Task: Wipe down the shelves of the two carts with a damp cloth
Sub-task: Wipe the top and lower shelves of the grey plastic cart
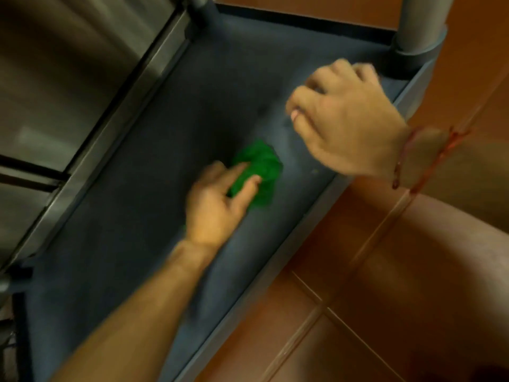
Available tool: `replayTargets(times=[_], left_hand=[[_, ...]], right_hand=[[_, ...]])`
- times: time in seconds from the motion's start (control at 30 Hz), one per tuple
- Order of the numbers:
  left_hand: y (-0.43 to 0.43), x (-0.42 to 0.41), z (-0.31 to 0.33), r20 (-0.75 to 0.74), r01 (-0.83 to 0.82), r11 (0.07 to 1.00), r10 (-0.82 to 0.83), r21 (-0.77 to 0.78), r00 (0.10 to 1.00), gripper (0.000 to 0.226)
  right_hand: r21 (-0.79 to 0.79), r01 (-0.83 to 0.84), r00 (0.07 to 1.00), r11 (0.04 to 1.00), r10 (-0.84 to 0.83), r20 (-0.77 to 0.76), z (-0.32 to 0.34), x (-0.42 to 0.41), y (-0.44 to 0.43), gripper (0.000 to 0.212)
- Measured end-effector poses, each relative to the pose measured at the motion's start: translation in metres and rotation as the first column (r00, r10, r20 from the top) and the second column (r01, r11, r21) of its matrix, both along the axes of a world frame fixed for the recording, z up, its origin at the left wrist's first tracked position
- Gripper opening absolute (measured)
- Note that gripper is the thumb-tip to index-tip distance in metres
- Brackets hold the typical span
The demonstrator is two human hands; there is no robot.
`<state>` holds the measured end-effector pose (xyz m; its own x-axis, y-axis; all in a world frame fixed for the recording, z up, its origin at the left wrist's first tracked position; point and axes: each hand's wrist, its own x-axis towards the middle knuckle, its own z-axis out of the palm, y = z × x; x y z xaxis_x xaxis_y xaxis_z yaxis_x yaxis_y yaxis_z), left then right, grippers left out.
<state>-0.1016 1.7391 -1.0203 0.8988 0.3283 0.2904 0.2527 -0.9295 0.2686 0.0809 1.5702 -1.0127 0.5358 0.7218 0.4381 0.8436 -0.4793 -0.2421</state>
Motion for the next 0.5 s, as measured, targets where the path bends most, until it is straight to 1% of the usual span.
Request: replayTargets(times=[0.07, 0.13, 0.23, 0.3, 0.37, 0.4, 0.43, 0.5], left_hand=[[0.028, 0.018, 0.000, -0.016, -0.161, 0.987, 0.161, -0.003, 0.987, 0.054], [0.054, 0.031, 0.000, 0.023, -0.312, 0.950, 0.312, 0.010, 0.950, 0.060], [0.069, 0.040, 0.000, 0.051, -0.400, 0.916, 0.402, -0.035, 0.914, 0.056], [0.061, 0.042, 0.002, 0.021, -0.419, 0.903, 0.423, -0.098, 0.906, 0.045], [0.035, 0.041, 0.003, -0.018, -0.390, 0.909, 0.391, -0.145, 0.920, 0.032], [0.019, 0.038, 0.005, -0.020, -0.327, 0.933, 0.328, -0.150, 0.945, 0.030], [0.001, 0.034, 0.006, -0.005, -0.231, 0.962, 0.232, -0.145, 0.973, 0.032], [-0.031, 0.028, 0.007, 0.018, -0.060, 0.992, 0.063, -0.113, 0.998, 0.036]], right_hand=[[-0.038, 0.075, 0.997, 0.996, -0.074, 0.017, -0.006, 0.017, -0.004, 0.047], [-0.075, 0.099, 0.995, 0.992, -0.097, 0.025, -0.012, 0.020, -0.005, 0.049], [-0.079, 0.116, 0.993, 0.990, -0.114, 0.032, -0.014, 0.017, -0.001, 0.048], [-0.066, 0.133, 0.991, 0.989, -0.131, 0.036, -0.013, 0.018, 0.001, 0.048], [-0.050, 0.142, 0.989, 0.989, -0.141, 0.038, -0.014, 0.018, 0.000, 0.048], [-0.042, 0.148, 0.988, 0.988, -0.147, 0.036, -0.014, 0.017, 0.000, 0.049], [-0.036, 0.153, 0.988, 0.988, -0.152, 0.037, -0.014, 0.017, 0.000, 0.049], [-0.027, 0.152, 0.988, 0.988, -0.151, 0.035, -0.013, 0.017, 0.000, 0.048]])
